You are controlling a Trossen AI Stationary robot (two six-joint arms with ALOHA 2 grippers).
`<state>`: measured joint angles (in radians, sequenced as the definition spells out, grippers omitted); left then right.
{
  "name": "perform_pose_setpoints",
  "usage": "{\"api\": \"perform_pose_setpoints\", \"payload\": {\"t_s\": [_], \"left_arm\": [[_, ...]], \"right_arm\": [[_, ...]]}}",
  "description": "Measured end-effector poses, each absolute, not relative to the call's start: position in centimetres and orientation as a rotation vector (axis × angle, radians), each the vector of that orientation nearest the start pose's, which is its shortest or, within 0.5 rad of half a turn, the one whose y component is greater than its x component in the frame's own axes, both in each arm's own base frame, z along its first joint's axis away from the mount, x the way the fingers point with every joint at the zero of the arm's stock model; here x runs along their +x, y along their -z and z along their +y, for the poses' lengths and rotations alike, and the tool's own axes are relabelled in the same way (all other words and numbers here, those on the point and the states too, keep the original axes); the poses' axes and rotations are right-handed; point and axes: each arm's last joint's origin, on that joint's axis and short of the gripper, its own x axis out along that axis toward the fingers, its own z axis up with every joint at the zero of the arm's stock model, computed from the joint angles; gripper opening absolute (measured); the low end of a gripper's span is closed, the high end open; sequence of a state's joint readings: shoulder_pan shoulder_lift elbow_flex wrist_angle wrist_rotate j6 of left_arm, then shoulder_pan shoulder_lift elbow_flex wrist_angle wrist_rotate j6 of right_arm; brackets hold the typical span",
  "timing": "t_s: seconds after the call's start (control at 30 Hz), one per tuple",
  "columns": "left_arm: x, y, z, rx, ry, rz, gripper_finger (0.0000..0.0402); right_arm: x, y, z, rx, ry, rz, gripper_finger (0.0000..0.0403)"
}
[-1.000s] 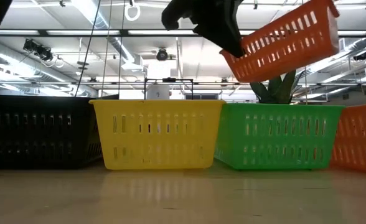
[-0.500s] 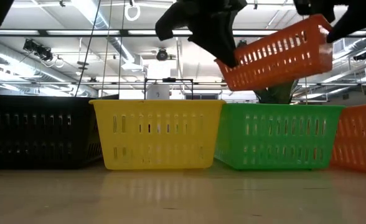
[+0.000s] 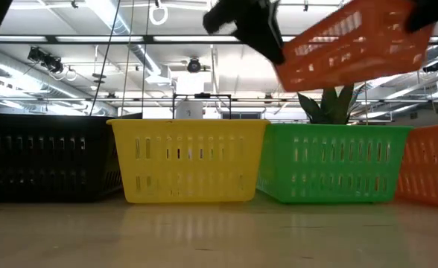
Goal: Stack baskets by color
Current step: Stack the top orange bin on top of the orange bin
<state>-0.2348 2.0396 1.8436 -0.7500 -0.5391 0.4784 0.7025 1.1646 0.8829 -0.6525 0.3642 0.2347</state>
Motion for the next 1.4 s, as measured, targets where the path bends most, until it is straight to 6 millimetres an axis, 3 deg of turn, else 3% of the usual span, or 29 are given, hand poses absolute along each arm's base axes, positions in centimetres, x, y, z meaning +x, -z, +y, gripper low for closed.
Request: {"api": "perform_pose_setpoints", "payload": {"t_s": [0.23, 0.37, 0.5, 0.87, 1.4], "left_arm": [[41.0, -29.2, -7.7, 0.69, -0.334, 1.033, 0.013], [39.2, -29.7, -7.6, 0.584, -0.533, 1.059, 0.0135], [38.1, -29.4, -8.0, 0.507, -0.614, 1.089, 0.0124], [37.3, -29.4, -10.2, 0.502, -0.606, 1.056, 0.0099], [37.3, -29.4, -10.5, 0.471, -0.619, 1.04, 0.0079]], "right_arm": [[15.9, -24.7, 17.4, -0.022, -0.206, 0.888, 0.0005], [15.8, -23.4, 18.6, 0.019, -0.138, 0.912, 0.0005], [16.3, -22.2, 19.0, -0.005, -0.073, 0.916, 0.0005], [17.6, -20.4, 19.3, -0.03, 0.015, 0.923, 0.0006], [18.5, -17.7, 20.5, -0.023, -0.001, 1.016, 0.0026]]}}
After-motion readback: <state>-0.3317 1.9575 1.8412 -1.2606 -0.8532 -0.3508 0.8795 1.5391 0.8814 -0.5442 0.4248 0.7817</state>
